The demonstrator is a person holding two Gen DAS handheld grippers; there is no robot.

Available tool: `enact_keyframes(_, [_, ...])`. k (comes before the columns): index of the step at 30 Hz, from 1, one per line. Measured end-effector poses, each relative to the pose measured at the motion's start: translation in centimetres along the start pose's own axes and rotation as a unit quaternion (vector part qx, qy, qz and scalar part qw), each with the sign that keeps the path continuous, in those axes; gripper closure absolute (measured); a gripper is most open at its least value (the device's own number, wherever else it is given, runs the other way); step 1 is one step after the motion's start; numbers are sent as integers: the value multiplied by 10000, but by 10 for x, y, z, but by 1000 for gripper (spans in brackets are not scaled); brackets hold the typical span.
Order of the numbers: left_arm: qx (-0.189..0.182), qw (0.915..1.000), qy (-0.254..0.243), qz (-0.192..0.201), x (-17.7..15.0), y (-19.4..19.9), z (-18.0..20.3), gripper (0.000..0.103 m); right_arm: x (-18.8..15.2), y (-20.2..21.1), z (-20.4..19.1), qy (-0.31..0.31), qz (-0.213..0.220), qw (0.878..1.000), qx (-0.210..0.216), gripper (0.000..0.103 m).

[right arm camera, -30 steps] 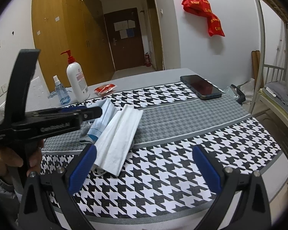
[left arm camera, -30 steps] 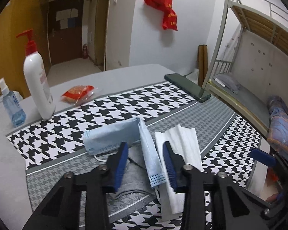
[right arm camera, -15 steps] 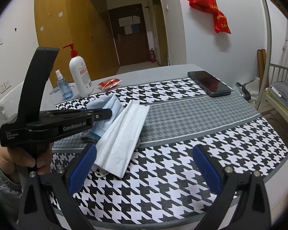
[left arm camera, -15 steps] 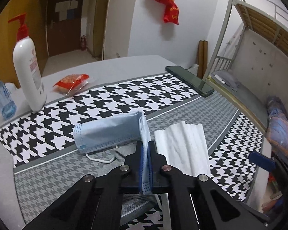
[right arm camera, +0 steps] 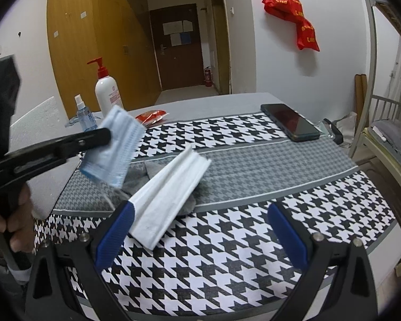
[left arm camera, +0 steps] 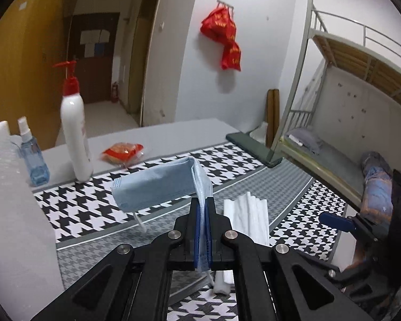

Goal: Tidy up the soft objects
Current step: 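Lift the blue mask with the left gripper while the right gripper approaches the white masks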

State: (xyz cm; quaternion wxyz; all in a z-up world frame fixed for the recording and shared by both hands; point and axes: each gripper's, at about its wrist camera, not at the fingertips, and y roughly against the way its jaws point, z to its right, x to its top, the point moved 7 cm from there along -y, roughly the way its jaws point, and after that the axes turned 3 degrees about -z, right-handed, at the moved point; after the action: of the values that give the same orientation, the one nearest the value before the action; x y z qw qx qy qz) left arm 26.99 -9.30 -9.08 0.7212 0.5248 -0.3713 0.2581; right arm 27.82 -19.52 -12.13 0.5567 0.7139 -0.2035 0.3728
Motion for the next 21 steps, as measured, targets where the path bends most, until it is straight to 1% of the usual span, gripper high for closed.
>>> enact_keyframes(2, [-25,9999,95,-22,-4,0,-4,99,1,-2,-1,-81,-63,9999,21,2])
enact_keyframes(6, [8,9998,167,-53,-13,-4,-6,99,1,-15,-12,-207,-271,9992,204,2])
enact_keyframes(9, [123,9998,121,89,-15,1,-8,99,1,-20,-18,-238,-359,9987,262,2])
enact_keyframes(11, [131,9996,202,131,-15,3,-12,99,0,-22,-21,-229,-384,9986,282,2])
enact_keyframes(14, [181,9994,272,95,-18,3,-17,99,0,-26,-25,-230,-435,9984,285,2])
enact_keyframes(17, [165,9992,344,96,-19,3,-19,99,1,-31,-29,-227,-478,9980,340,6])
enact_keyframes(19, [182,9992,341,134,-19,3,-20,99,1,-36,-33,-218,-525,9974,447,6])
enact_keyframes(21, [204,9992,314,129,-19,3,-19,99,0,-39,-35,-206,-547,9974,417,6])
